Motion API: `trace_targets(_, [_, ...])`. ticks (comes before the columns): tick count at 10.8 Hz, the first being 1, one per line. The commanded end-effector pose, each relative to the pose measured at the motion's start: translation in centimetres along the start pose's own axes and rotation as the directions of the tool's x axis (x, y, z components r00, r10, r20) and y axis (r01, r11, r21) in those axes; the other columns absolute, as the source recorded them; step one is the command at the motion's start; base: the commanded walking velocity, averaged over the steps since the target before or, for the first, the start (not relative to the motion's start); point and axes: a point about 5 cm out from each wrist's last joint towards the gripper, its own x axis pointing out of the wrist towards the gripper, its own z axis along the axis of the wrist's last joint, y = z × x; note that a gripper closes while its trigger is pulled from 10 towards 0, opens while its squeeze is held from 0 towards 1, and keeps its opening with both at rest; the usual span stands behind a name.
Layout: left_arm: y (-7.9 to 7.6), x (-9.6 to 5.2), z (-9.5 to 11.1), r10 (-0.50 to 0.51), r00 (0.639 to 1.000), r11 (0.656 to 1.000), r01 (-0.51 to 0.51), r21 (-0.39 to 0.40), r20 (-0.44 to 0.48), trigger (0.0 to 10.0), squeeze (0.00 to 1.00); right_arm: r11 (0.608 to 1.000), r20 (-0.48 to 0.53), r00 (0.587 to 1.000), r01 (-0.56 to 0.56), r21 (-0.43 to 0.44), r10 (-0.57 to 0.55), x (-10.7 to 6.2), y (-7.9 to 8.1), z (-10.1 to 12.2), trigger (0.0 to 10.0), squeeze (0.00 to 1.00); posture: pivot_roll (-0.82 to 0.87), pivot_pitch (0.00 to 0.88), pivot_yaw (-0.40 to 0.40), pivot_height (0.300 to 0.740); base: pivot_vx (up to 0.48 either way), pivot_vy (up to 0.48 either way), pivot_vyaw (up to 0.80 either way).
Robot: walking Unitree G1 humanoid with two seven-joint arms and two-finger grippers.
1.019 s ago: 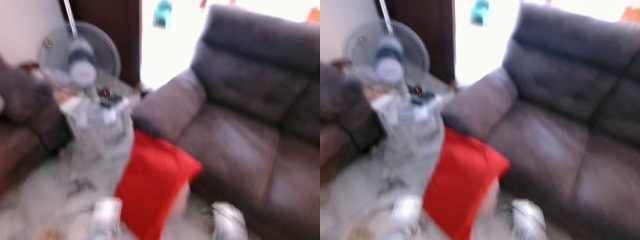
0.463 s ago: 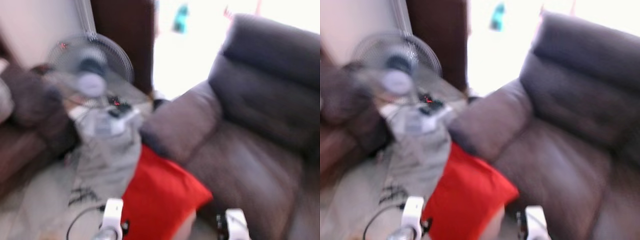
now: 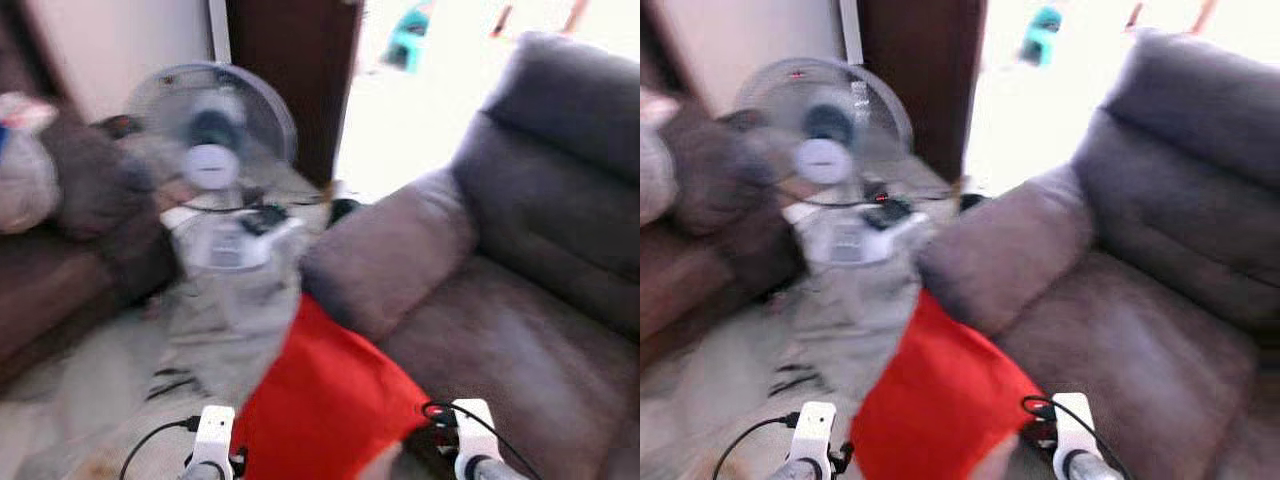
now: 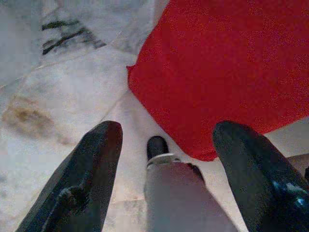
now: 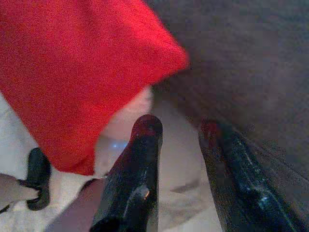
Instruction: Move the pillow to the sofa from floor
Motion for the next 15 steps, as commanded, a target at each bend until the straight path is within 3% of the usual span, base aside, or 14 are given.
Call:
trace_targets(1, [0.0,0.0,-0.3,-0.004,1.000,1.000,0.004,0.000,-0.011,10.0,0.00,1.000,-0.010,1.000,0.003,0.002,-0.003,-0.1,-0.2,-0.2,10.0,0.00,0.06,0.008,-0.083,0.740,0.000,0.000,0.00])
trace_targets(3, [0.0,0.0,-0.2,-0.004,1.000,1.000,0.004,0.000,-0.009,10.0,0.00,1.000,-0.004,1.000,0.000,-0.002,0.000,0.0,-0.2,-0.1,10.0,0.00,0.06,0.005,-0.083,0.740,0.000,0.000,0.00])
trace_targets(6, [-0.2,0.0,-0.2,-0.004,1.000,1.000,0.004,-0.001,-0.009,10.0,0.00,1.000,0.008,1.000,0.005,-0.009,-0.005,-0.1,-0.4,0.1,10.0,0.00,0.06,0.002,-0.087,0.740,0.000,0.000,0.70])
trace_targets(11, [-0.1,0.0,-0.2,0.002,1.000,1.000,-0.002,-0.006,-0.007,10.0,0.00,1.000,0.008,1.000,0.007,0.020,-0.007,-0.1,-0.6,0.1,10.0,0.00,0.06,0.006,-0.090,0.740,0.000,0.000,0.00])
trace_targets(13, [0.0,-0.1,-0.2,0.009,1.000,1.000,-0.009,-0.007,0.010,10.0,0.00,0.995,0.007,0.998,0.055,0.088,-0.056,-0.2,-1.4,0.1,10.0,0.00,0.06,0.007,-0.091,0.740,0.000,0.000,0.00])
trace_targets(15, [0.9,-0.1,0.5,0.067,0.996,0.998,-0.067,0.000,0.066,10.0,0.00,0.996,0.003,0.999,0.044,0.074,-0.045,-0.2,-1.2,-0.1,10.0,0.00,0.06,0.000,-0.087,0.740,0.000,0.000,0.00])
